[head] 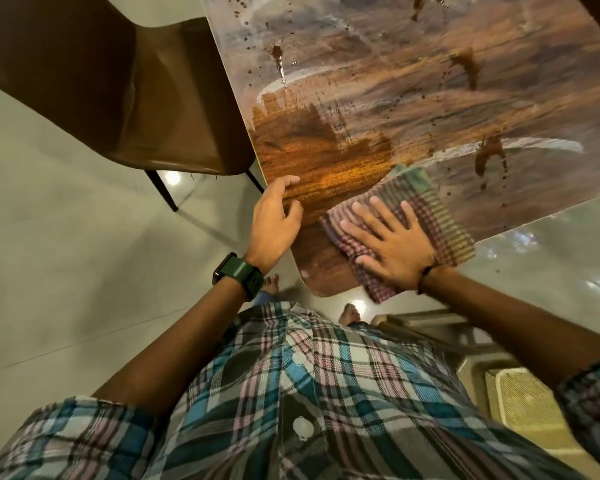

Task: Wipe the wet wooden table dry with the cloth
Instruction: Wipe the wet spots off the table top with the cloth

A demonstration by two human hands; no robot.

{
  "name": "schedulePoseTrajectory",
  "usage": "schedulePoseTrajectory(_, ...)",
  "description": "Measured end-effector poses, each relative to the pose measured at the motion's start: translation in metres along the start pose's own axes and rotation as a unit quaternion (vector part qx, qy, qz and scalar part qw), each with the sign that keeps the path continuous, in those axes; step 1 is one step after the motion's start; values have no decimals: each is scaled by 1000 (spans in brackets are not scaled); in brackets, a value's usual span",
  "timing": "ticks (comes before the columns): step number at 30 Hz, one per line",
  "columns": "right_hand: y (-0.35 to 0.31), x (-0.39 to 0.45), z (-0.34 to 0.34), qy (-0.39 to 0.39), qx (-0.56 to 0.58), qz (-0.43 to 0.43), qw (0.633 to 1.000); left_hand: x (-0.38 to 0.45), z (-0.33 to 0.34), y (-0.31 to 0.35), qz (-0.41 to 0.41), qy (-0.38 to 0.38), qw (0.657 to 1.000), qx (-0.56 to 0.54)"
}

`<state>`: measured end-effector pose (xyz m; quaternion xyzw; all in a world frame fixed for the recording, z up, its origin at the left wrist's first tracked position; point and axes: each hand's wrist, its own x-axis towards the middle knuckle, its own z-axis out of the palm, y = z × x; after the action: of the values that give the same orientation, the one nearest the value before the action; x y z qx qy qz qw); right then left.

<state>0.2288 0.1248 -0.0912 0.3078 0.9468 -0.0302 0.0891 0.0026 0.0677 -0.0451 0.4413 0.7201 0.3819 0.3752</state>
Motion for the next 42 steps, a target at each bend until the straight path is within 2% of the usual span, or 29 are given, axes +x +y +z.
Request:
schedulePoseTrajectory(3,44,-10,0,-37,14,38,999,-8,5,-2,-9,1,1000,5)
schedulePoseTrajectory(6,20,-2,3,-20,6,41,999,-11,11,-2,-18,-1,1000,11)
schedulePoseTrajectory(10,-55,25,1,11,-10,-79,997,-9,16,2,-18,9,1000,-3)
schedulePoseTrajectory(13,-87,43,-3,-13,-4,-137,990,-6,22,6,2,32,999,6)
schedulePoseTrajectory(16,-94,48,-3,-14,-2,-160,987,-2,26,9,24,45,998,21)
schedulePoseTrajectory(20,-65,36,4,9,29,-188,982,4,32,15,43,49,997,39)
schedulePoseTrajectory(22,-38,24,9,37,33,-153,987,6,35,16,39,47,997,48)
schedulePoseTrajectory(24,0,14,15,49,33,-72,996,5,40,16,31,41,998,46)
schedulePoseTrajectory(29,91,6,17,26,53,128,990,1,62,14,64,-17,989,135)
schedulePoseTrajectory(33,94,14,15,23,76,242,967,3,76,3,97,-42,969,225)
schedulePoseTrajectory(35,57,19,17,22,64,244,967,6,80,-3,114,-34,957,264)
schedulePoseTrajectory(38,0,20,20,27,53,155,986,8,85,-11,131,-12,946,295)
schedulePoseTrajectory(42,8,18,21,30,75,105,991,8,90,-15,135,17,943,303)
